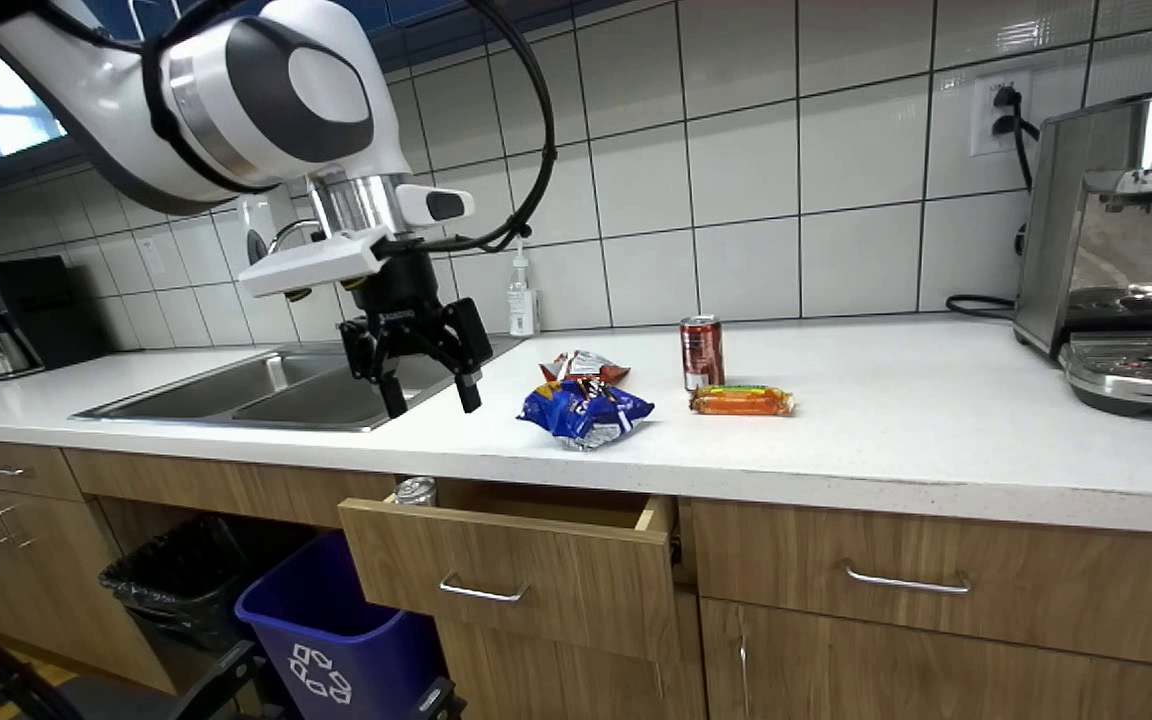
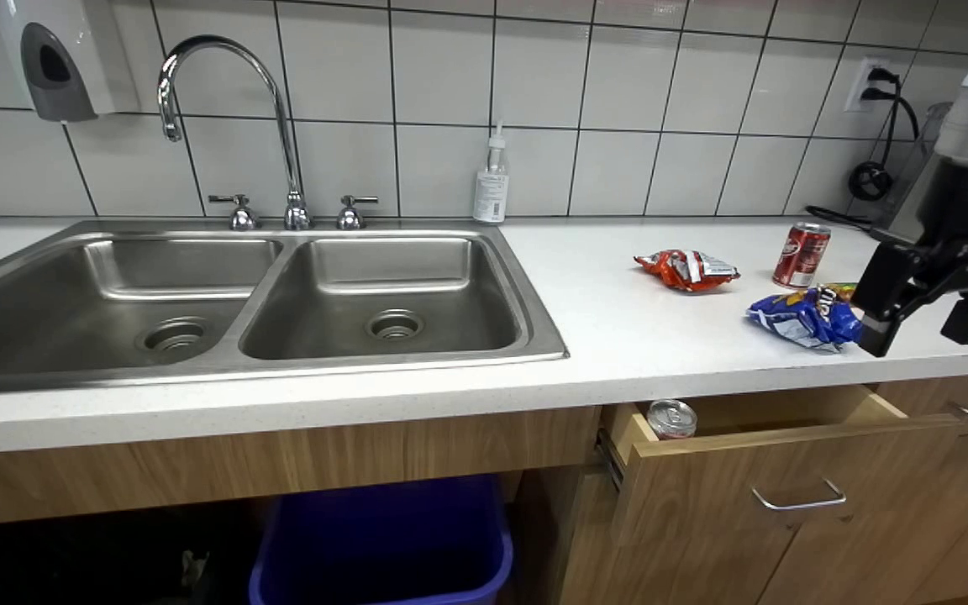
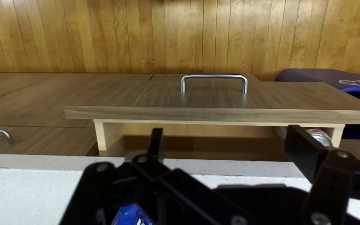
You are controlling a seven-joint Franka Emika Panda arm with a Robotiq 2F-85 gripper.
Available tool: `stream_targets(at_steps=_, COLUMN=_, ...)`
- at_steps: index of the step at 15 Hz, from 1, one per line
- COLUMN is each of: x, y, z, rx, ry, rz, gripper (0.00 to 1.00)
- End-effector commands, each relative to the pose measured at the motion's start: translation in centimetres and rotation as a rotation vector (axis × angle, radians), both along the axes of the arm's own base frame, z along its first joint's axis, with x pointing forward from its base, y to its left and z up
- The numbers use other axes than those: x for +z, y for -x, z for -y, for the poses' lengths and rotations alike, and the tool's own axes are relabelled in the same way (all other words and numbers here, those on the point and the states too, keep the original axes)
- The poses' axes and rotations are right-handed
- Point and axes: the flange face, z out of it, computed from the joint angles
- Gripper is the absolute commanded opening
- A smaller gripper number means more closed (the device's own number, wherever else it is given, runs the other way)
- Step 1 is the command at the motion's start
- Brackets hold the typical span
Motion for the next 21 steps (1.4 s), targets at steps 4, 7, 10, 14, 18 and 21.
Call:
stream_targets(at_steps=4, x=-2.7, y=-0.3, z=0.1, rx=-0.029, ry=0.030, rz=0.041, gripper=1.00)
stream_targets(at_steps=7, x=-3.9, y=-0.7, z=0.0, rx=-0.048, ry=0.025, rz=0.054, gripper=1.00)
stream_targets(at_steps=10, x=-5.1, y=-1.2, z=-0.2, rx=-0.064, ry=0.022, rz=0.060, gripper=1.00)
stream_targets(at_steps=14, x=-6.5, y=-1.7, z=-0.5, rx=-0.065, ry=0.036, rz=0.077, gripper=1.00)
stream_targets(at_steps=18, x=-7.7, y=-2.3, z=-0.9, rx=-0.050, ry=0.053, rz=0.077, gripper=1.00)
stream_targets(at_steps=21, x=-8.6, y=-3.0, z=-0.9, rx=-0.039, ry=0.066, rz=0.076, gripper=1.00)
